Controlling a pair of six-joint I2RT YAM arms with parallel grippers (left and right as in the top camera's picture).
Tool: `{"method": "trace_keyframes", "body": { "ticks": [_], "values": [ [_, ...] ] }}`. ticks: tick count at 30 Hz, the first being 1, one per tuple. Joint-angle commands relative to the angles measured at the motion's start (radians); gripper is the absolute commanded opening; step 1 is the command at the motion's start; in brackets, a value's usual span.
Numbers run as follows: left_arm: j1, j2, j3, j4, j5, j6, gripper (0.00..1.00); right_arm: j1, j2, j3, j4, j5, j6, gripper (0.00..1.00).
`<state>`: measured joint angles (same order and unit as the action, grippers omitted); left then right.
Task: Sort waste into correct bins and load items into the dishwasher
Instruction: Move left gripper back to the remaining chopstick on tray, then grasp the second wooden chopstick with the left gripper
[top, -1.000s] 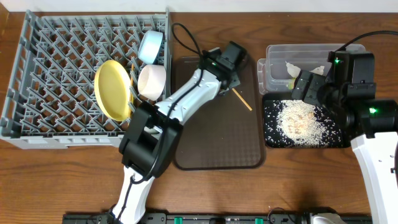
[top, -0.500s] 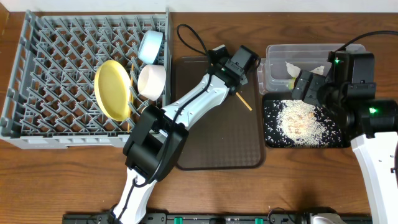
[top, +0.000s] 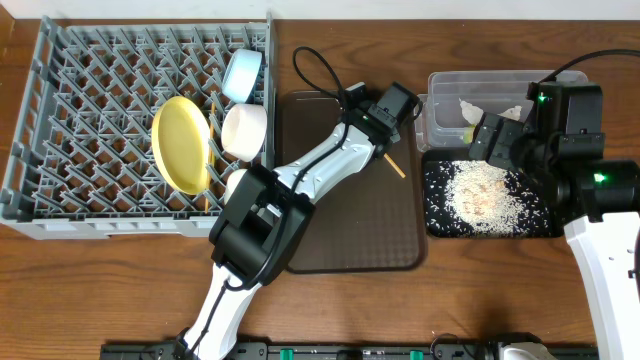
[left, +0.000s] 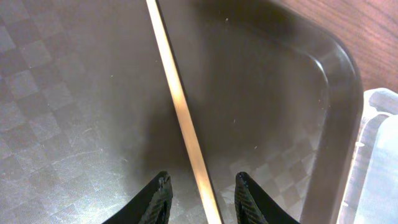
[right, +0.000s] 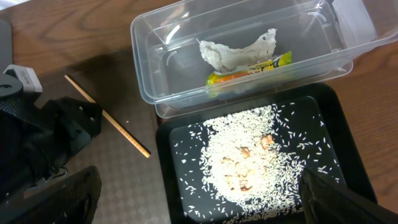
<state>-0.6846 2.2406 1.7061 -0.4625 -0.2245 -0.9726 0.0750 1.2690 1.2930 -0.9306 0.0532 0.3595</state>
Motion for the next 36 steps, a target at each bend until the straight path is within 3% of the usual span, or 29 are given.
{"method": "trace_keyframes", "body": {
  "ticks": [1,17,23,26,32,36],
  "values": [
    [-0.002,0.024,0.005,0.001,-0.024,-0.013,0.35,-0.010,0.001,0.004,-0.002,0.010,0.010,0.99],
    [-0.008,0.100,0.005,0.004,-0.023,0.023,0.35,-0.010,0.001,0.004,-0.002,0.010,0.010,0.99],
    [-0.006,0.100,0.005,-0.135,-0.011,0.061,0.35,-0.010,0.001,0.004,-0.002,0.010,0.010,0.99],
    [0.002,0.100,0.006,-0.154,0.060,0.127,0.35,-0.010,0.001,0.004,-0.002,0.010,0.010,0.99],
    [0.037,0.099,0.011,-0.204,0.220,0.146,0.34,-0.010,0.001,0.004,-0.002,0.010,0.010,0.99],
    [0.059,0.099,0.019,-0.290,0.267,0.161,0.26,-0.010,0.001,0.004,-0.002,0.010,0.010,0.99]
  ]
}}
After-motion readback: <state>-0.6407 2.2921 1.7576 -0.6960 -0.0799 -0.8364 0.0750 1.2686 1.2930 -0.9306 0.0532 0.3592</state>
